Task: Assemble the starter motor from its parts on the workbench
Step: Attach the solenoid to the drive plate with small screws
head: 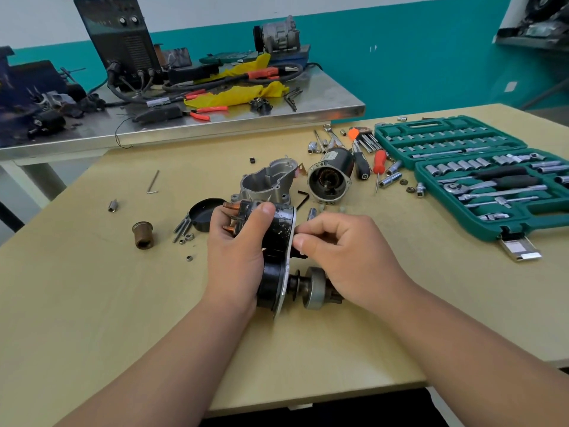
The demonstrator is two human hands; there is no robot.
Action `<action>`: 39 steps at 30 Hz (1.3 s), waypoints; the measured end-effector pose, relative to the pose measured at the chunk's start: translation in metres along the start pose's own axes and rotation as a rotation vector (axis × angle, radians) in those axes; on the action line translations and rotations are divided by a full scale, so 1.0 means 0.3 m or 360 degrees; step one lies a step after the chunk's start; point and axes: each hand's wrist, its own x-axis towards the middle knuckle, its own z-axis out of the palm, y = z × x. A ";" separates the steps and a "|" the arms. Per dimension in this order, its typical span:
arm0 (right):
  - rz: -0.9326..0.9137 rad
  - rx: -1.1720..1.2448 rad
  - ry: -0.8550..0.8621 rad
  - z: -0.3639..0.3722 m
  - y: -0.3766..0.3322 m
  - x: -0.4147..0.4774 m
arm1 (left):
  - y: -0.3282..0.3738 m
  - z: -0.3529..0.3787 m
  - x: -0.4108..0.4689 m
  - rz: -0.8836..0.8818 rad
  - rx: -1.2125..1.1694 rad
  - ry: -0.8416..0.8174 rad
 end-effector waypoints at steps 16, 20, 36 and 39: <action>-0.0168 -0.0459 -0.0017 0.007 0.010 0.001 | 0.010 0.007 -0.009 -0.0016 0.0008 -0.0002; -0.0133 -0.0381 -0.0012 0.003 0.005 -0.001 | 0.008 0.007 -0.007 -0.0021 -0.0006 0.0002; -0.0228 -0.0362 0.0073 0.003 0.007 -0.004 | 0.008 0.007 -0.002 -0.0063 -0.0038 0.0017; -0.0229 -0.0353 0.0077 0.006 0.006 -0.002 | 0.008 0.005 0.000 -0.0061 -0.0050 0.0003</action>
